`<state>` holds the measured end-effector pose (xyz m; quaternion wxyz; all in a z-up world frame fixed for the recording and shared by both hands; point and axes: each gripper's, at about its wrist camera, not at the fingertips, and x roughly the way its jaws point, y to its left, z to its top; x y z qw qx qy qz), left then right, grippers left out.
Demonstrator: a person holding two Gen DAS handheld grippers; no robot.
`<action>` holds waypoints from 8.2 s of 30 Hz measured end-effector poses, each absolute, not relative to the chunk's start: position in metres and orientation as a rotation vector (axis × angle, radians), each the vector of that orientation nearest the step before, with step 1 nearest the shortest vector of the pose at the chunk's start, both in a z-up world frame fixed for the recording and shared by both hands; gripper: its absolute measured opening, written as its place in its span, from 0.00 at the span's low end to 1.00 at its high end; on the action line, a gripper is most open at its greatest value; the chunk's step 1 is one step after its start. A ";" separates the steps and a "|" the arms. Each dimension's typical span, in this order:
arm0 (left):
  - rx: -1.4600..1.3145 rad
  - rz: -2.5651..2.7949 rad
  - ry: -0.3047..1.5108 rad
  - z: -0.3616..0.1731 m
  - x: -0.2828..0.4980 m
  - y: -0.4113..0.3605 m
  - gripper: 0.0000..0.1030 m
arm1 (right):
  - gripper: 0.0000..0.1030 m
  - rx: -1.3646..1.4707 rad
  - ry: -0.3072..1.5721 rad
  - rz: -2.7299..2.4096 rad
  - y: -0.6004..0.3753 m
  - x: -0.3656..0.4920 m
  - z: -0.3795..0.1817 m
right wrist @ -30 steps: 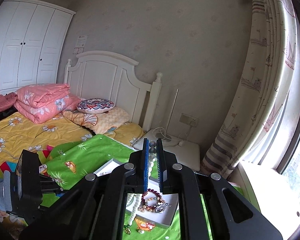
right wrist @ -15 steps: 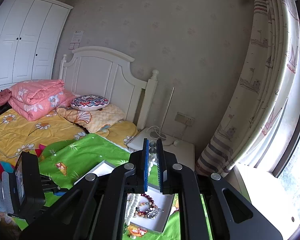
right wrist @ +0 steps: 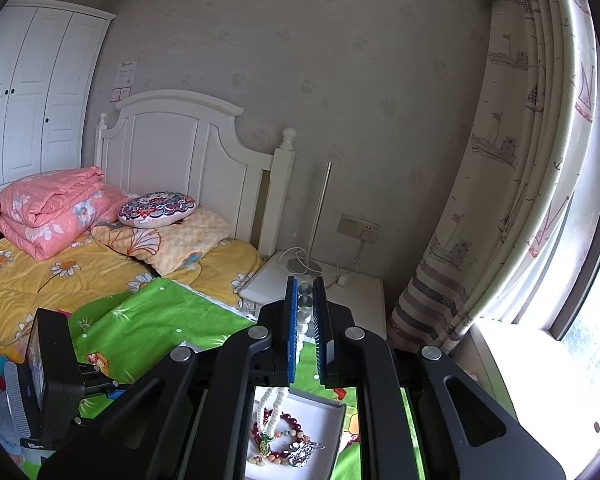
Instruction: Organize jewelry
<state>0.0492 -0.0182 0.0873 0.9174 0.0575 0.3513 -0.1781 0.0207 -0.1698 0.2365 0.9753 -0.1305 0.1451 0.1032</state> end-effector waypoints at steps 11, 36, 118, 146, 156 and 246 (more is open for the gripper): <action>0.065 -0.291 0.761 0.060 0.082 -0.012 0.24 | 0.10 -0.243 0.325 0.214 -0.143 0.065 0.229; 0.047 -0.220 0.733 0.033 0.076 -0.010 0.87 | 0.10 -0.174 0.820 0.163 -0.222 0.127 0.023; 0.202 -0.389 0.788 0.018 -0.012 -0.050 0.13 | 0.19 -0.150 0.820 0.333 -0.211 -0.017 -0.005; 0.181 -0.384 0.713 0.062 0.004 -0.054 0.13 | 0.19 -0.160 0.670 0.390 -0.193 -0.007 0.034; 0.150 -0.355 0.714 0.063 0.034 -0.056 0.13 | 0.19 -0.211 0.671 0.415 -0.160 0.025 0.024; 0.054 -0.112 0.701 0.047 0.005 -0.026 0.98 | 0.84 0.020 0.690 0.205 -0.208 -0.003 0.018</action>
